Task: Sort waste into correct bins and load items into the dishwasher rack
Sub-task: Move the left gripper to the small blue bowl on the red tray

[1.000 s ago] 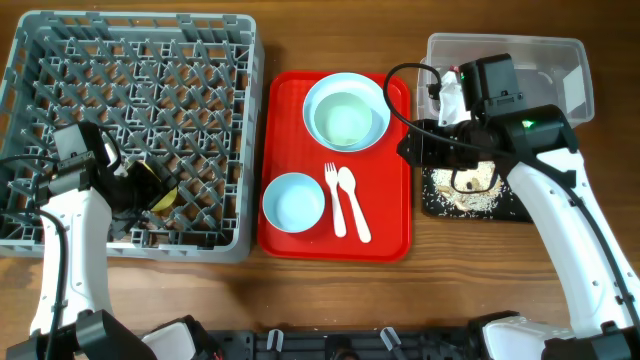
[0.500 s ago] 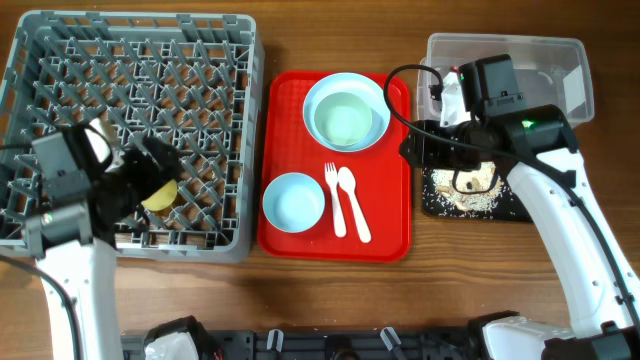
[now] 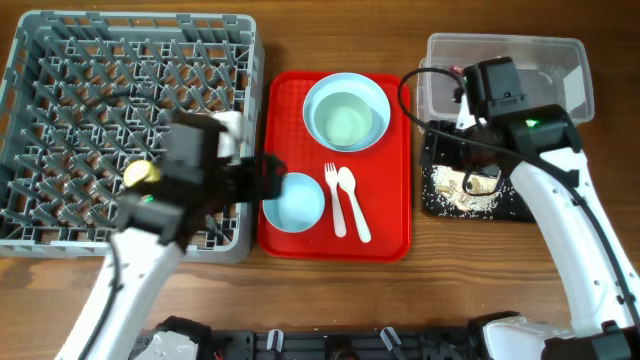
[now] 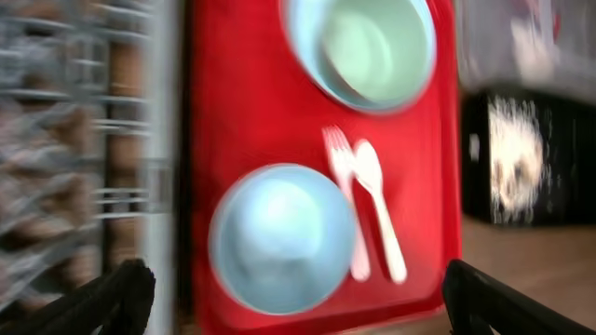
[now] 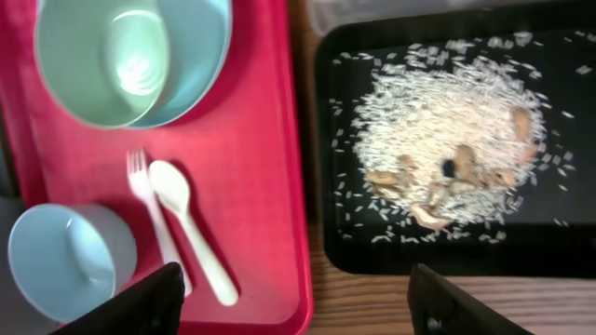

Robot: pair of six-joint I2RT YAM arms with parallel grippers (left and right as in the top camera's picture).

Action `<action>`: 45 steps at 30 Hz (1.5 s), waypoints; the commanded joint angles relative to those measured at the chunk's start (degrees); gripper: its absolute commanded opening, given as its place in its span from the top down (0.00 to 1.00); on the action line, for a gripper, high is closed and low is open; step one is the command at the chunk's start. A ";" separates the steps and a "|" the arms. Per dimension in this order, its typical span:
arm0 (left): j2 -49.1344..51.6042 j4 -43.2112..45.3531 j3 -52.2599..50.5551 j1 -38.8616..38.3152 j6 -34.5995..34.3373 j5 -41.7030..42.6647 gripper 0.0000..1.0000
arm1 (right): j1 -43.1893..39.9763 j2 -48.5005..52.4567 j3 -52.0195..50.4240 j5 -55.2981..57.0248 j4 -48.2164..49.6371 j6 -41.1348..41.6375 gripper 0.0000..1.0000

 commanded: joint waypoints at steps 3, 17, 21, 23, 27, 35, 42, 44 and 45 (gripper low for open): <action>10.88 3.45 0.94 -13.49 0.04 -2.29 0.00 | -4.61 -0.72 -0.09 2.05 -1.01 2.51 0.18; 31.02 9.14 0.96 -22.69 0.09 -2.32 0.27 | -8.33 -0.72 -0.09 1.88 -2.08 1.33 0.13; 32.35 9.35 0.96 -22.67 0.09 -4.61 0.59 | -8.33 -0.72 -0.09 1.84 -2.10 0.96 0.13; 32.54 9.33 0.94 -22.67 0.09 -6.91 0.66 | -8.33 -0.72 -0.09 1.66 -2.10 0.66 0.13; 32.61 9.31 0.96 -22.67 0.09 -8.11 0.79 | -8.33 -0.72 -0.09 1.68 -2.29 0.57 0.13; 32.15 9.29 1.03 -22.69 0.04 -7.78 0.96 | -8.33 -0.72 -0.09 1.68 -2.36 0.57 0.13; 25.68 7.28 4.48 -22.67 0.09 -7.63 0.96 | -8.33 -0.72 -0.09 1.68 -2.54 0.48 0.13; 22.47 5.66 6.86 -22.51 0.24 -7.65 0.96 | -8.33 -0.72 -0.09 1.68 -2.54 0.48 0.13; 21.00 4.96 7.91 -22.23 0.87 -7.65 0.96 | -8.33 -0.72 -0.09 1.68 -2.54 0.46 0.13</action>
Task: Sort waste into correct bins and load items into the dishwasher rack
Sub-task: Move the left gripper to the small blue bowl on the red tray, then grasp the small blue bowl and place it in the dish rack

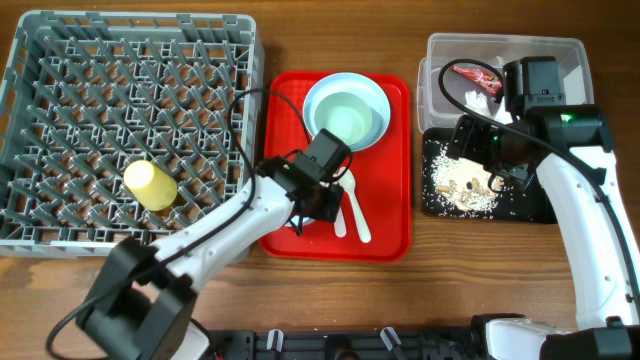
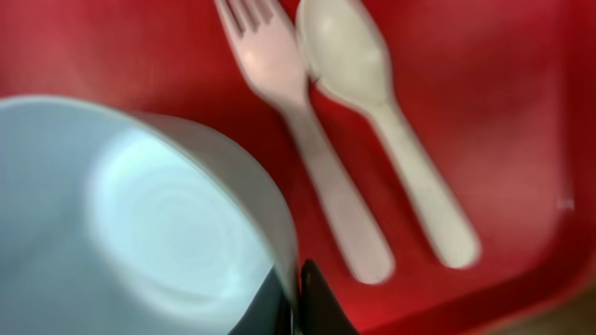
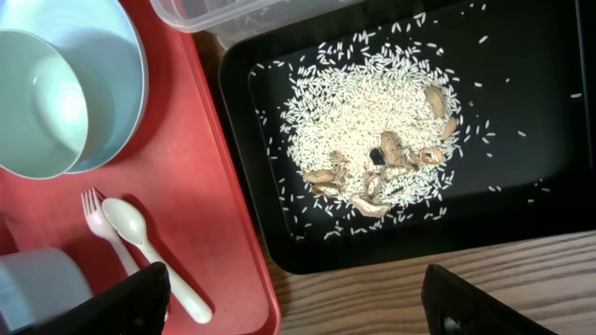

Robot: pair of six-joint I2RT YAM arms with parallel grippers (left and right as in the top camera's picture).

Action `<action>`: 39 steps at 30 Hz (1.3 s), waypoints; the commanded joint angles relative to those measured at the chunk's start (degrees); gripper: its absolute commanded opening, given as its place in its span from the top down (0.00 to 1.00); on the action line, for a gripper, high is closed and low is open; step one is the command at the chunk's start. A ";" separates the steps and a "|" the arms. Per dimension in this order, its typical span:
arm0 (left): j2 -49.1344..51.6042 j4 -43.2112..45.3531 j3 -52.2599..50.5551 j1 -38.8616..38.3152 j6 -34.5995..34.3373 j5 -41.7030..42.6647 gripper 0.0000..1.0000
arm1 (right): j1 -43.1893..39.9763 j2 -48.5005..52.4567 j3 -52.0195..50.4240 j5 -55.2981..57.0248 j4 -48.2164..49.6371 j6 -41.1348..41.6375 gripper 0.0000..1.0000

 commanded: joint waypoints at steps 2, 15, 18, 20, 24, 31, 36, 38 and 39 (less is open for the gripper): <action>-8.70 -2.73 6.45 1.40 2.56 0.81 0.96 | -0.13 -0.72 -0.09 0.96 -0.17 -0.48 0.13; -15.30 -5.31 13.00 33.35 11.17 22.03 0.96 | -0.13 -0.72 -0.09 0.96 -0.15 -1.88 0.13; -13.64 -4.81 13.68 41.77 12.87 29.46 0.96 | -0.13 -0.72 -0.09 0.96 -0.15 -1.90 0.13; -12.31 -4.13 13.68 46.58 15.08 35.89 0.96 | -0.13 -0.72 -0.09 0.96 -0.13 -1.88 0.13; -7.85 -2.23 13.68 54.14 16.70 49.09 0.96 | -0.13 -0.72 -0.09 0.96 -0.11 -1.90 0.12; 1.77 3.10 13.68 60.24 16.87 61.86 0.96 | -0.13 -0.72 -0.09 0.98 -0.11 -2.05 0.13; 7.15 7.02 13.68 62.71 16.81 68.17 0.96 | -0.13 -0.72 -0.09 0.96 -0.11 -3.02 0.13; 8.70 8.98 13.68 63.04 16.63 71.69 0.96 | -0.13 -0.72 -0.09 0.96 -0.11 -3.23 0.13; 9.38 9.99 13.68 63.12 16.63 72.78 0.96 | -0.13 -0.72 -0.09 0.96 -0.11 -3.26 0.13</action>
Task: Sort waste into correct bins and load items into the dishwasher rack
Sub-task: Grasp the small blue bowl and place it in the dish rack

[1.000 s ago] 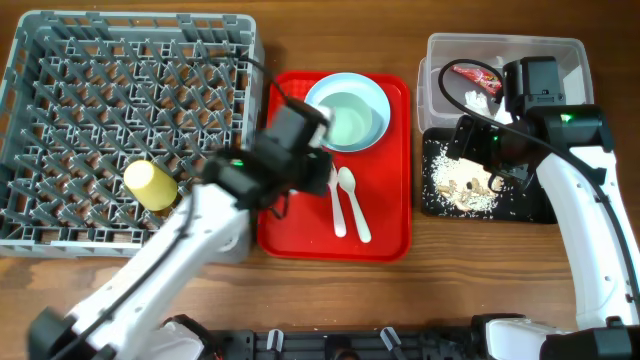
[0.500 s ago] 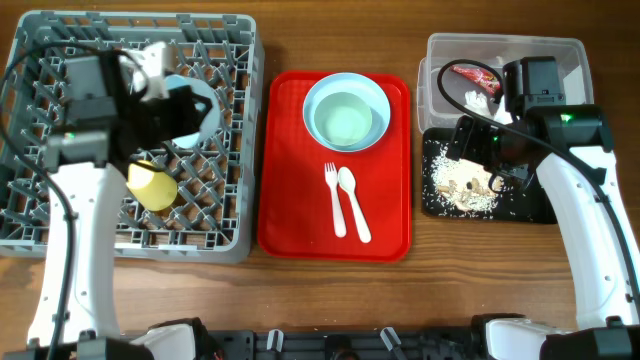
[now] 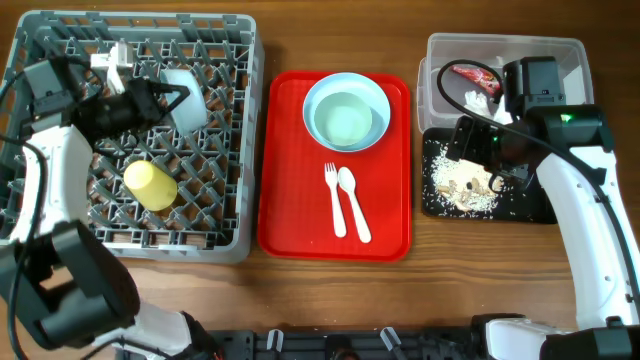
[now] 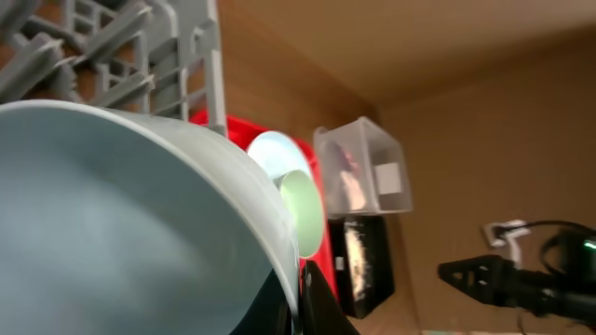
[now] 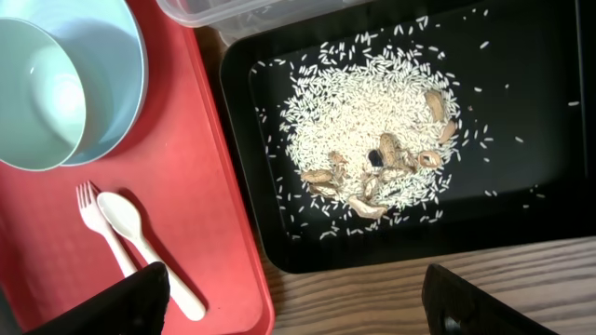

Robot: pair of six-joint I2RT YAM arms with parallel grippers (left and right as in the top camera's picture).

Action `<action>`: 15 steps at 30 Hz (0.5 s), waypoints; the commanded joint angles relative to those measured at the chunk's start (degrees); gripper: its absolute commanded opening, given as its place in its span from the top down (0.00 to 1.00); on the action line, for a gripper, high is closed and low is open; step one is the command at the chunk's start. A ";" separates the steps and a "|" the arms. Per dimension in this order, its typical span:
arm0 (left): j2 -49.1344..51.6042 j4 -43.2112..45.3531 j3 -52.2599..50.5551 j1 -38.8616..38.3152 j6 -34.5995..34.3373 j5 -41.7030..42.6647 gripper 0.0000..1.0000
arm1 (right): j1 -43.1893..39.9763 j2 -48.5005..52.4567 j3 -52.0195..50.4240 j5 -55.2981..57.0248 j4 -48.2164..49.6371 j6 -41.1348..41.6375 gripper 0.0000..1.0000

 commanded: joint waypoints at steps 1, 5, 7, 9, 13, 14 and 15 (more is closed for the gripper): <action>3.13 3.06 1.18 0.85 1.07 10.43 0.96 | -0.13 -0.72 -0.09 0.94 -0.07 -1.22 0.13; 5.07 4.37 1.18 1.05 1.09 10.29 0.96 | -0.13 -0.72 -0.09 0.96 -0.31 -1.20 0.13; 5.55 4.31 1.18 1.42 1.07 9.20 0.96 | -0.13 -0.72 -0.09 0.96 -0.52 -1.31 0.13; 5.57 4.24 1.14 2.05 1.07 7.28 0.96 | -0.13 -0.72 -0.09 0.96 -0.57 -1.36 0.13; 5.57 3.61 1.09 3.98 1.07 6.25 0.96 | -0.13 -0.72 -0.09 0.96 -0.68 -1.33 0.13; 5.57 3.41 1.01 4.46 1.07 6.25 0.96 | -0.13 -0.72 -0.09 0.96 -0.70 -1.33 0.13; 5.57 2.91 0.96 4.87 1.09 5.97 0.95 | -0.13 -0.72 -0.09 0.96 -0.68 -1.33 0.13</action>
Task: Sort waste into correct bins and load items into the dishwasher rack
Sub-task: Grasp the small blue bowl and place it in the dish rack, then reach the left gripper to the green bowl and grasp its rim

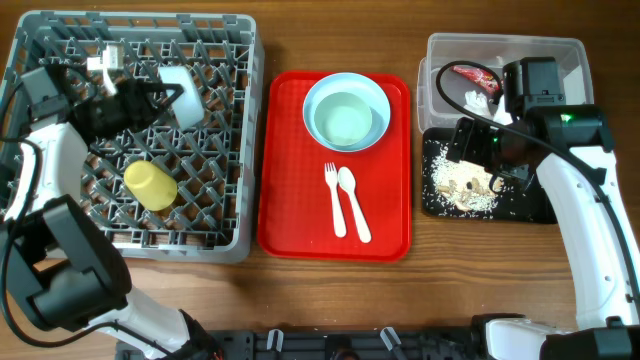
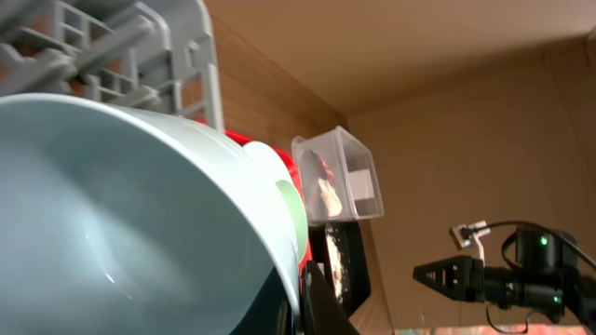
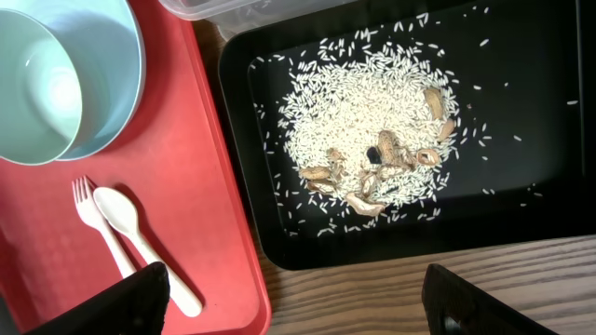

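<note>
My left gripper [image 1: 158,98] is shut on the rim of a pale blue cup [image 1: 182,82], held on its side over the back part of the grey dishwasher rack [image 1: 245,150]. In the left wrist view the cup [image 2: 121,205] fills the frame and the jaws pinch its wall. A yellow cup [image 1: 150,185] lies in the rack. The red tray [image 1: 390,235] holds a blue bowl [image 1: 346,112], a white fork [image 1: 333,200] and a white spoon [image 1: 352,203]. My right gripper [image 3: 298,312] hangs open over the near edge of the black tray [image 3: 549,186] with rice and scraps.
A clear plastic bin [image 1: 560,60] with a red wrapper [image 1: 470,75] stands at the back right, behind the black tray [image 1: 530,210]. Bare wooden table [image 1: 450,290] runs along the front.
The cup in my left gripper has shifted slightly toward the back of the rack. The right arm has barely moved and stays open.
My left gripper was open beside the pale blue cup on the red tray, then shut on its rim there. Later it held the cup over the rack's back part, where it is now. The right gripper shifted over the black tray and stayed open.
</note>
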Robot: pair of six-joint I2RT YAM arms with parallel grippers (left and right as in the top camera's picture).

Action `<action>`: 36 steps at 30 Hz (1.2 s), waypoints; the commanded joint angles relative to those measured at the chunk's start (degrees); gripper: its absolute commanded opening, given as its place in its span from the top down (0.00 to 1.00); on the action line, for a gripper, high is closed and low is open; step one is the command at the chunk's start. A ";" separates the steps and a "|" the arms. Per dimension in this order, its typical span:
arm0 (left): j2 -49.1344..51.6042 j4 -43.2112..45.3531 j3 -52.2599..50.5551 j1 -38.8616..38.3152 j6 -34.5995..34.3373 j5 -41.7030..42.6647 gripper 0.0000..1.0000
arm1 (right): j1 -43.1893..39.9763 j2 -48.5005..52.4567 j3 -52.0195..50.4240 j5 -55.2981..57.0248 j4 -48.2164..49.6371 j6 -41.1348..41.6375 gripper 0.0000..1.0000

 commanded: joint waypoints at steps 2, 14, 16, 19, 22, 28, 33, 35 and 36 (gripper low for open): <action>0.74 -2.75 0.96 2.62 1.14 -3.61 0.92 | -0.13 -0.72 -0.09 0.96 -0.20 -0.72 0.13; 0.74 -10.05 0.96 4.79 2.99 -9.42 0.87 | -0.13 -0.72 -0.09 0.96 -0.42 -0.72 0.13; 0.72 -11.89 0.96 5.92 2.99 -9.44 0.84 | -0.13 -0.72 -0.09 0.96 -0.44 -0.76 0.13; 0.72 -14.73 0.96 7.65 3.02 -9.44 0.71 | -0.13 -0.72 -0.09 0.94 -0.44 -0.72 0.13; 0.72 -17.18 0.96 9.27 2.97 -9.44 0.57 | -0.13 -0.72 -0.09 0.94 -0.35 -0.74 0.13; 0.50 -22.77 0.96 11.76 2.60 -9.42 0.37 | -0.13 -0.72 -0.09 0.96 -0.44 -0.76 0.13; -1.49 -26.62 0.96 13.00 2.62 -9.44 0.30 | -0.13 -0.72 -0.09 0.96 -0.44 -0.79 0.13; -2.75 -27.63 0.96 13.18 2.60 -9.46 0.21 | -0.13 -0.72 -0.09 0.96 -0.46 -0.76 0.13; -3.56 -28.33 0.96 13.18 2.60 -9.46 0.20 | -0.13 -0.72 -0.09 0.96 -0.46 -0.76 0.13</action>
